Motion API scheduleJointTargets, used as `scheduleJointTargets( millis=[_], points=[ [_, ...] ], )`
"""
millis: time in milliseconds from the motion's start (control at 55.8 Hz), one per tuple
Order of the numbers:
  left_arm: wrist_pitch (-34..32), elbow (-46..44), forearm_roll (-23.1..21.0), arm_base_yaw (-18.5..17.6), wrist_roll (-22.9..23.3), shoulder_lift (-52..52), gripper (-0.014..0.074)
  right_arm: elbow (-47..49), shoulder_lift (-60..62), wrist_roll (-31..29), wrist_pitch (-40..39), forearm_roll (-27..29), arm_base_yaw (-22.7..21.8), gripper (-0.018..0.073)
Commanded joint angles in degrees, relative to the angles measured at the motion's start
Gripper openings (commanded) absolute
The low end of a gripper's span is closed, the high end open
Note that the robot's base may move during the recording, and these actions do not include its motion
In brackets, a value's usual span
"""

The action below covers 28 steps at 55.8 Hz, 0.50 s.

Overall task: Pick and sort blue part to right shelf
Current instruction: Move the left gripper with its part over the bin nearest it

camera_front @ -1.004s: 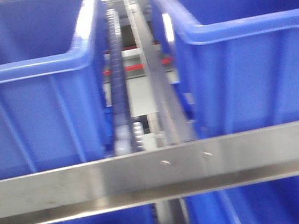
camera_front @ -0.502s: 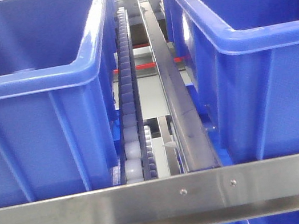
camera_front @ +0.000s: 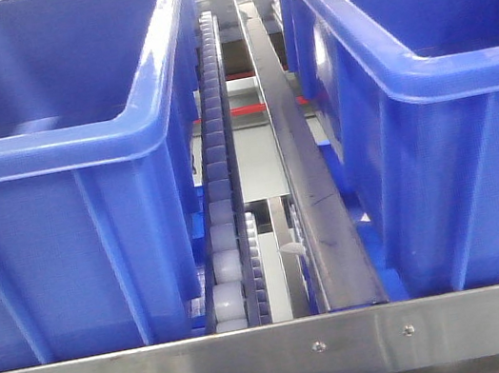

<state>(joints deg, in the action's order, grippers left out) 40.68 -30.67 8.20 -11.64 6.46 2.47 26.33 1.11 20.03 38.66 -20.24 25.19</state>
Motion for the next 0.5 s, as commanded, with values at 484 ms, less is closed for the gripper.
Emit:
scheduleJointTargets(
  millis=[484],
  points=[
    [-7.4, -4.7, -0.5, 0.0, -0.7, 7.4, 0.0335, 1.5, 0.1, -0.6, -6.0, -2.0, -0.1, 0.0199]
  ],
)
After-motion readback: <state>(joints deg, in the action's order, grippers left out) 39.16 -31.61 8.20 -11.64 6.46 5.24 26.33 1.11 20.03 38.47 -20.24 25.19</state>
